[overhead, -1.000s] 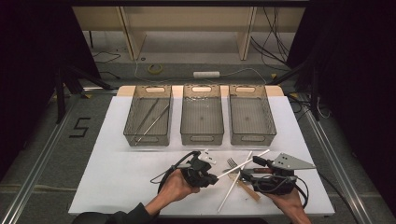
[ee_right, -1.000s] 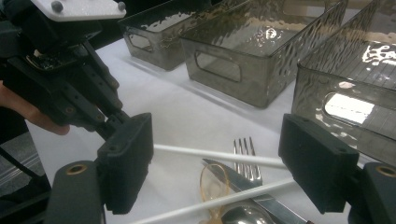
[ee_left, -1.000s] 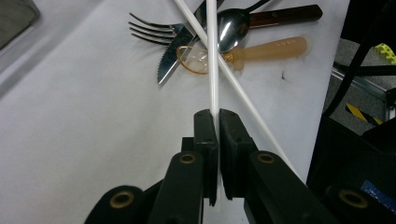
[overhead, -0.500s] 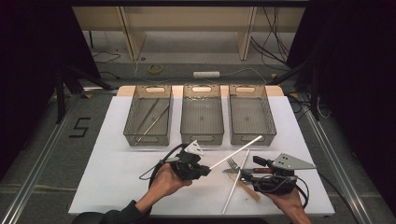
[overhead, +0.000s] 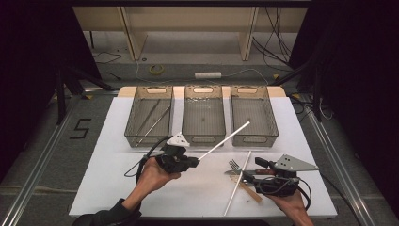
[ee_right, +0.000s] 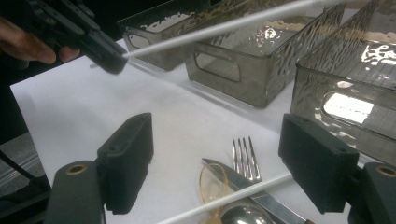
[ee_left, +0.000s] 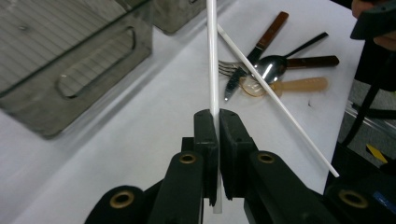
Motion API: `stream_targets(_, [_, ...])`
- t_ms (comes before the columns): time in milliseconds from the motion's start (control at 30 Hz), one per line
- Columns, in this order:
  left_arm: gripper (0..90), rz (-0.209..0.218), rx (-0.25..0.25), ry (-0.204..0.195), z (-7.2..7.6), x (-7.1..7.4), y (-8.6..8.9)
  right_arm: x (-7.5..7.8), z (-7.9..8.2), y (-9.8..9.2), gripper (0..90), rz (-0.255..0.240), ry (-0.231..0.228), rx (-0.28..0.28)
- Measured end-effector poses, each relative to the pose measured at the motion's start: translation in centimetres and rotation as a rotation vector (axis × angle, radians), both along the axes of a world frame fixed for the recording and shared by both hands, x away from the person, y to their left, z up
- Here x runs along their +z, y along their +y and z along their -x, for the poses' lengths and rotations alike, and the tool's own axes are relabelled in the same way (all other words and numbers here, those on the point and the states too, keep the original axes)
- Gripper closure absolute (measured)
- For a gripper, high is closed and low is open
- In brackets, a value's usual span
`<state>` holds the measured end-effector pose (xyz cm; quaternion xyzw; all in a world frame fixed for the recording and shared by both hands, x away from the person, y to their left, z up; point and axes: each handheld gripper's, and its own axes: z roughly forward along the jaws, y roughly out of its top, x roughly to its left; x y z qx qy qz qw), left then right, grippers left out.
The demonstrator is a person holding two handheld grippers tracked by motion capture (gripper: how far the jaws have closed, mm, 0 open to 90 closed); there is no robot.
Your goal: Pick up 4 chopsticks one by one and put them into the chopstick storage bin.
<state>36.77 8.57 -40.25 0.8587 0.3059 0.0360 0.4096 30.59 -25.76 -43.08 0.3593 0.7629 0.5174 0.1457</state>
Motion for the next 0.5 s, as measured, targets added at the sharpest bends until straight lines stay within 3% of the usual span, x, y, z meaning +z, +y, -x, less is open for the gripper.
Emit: stream_targets(500, [86.2, 0.05, 0.142, -0.068, -1.7, 2.4, 5.2, 0.0, 0.0, 0.0, 27.3, -0.001, 0.002, 0.0])
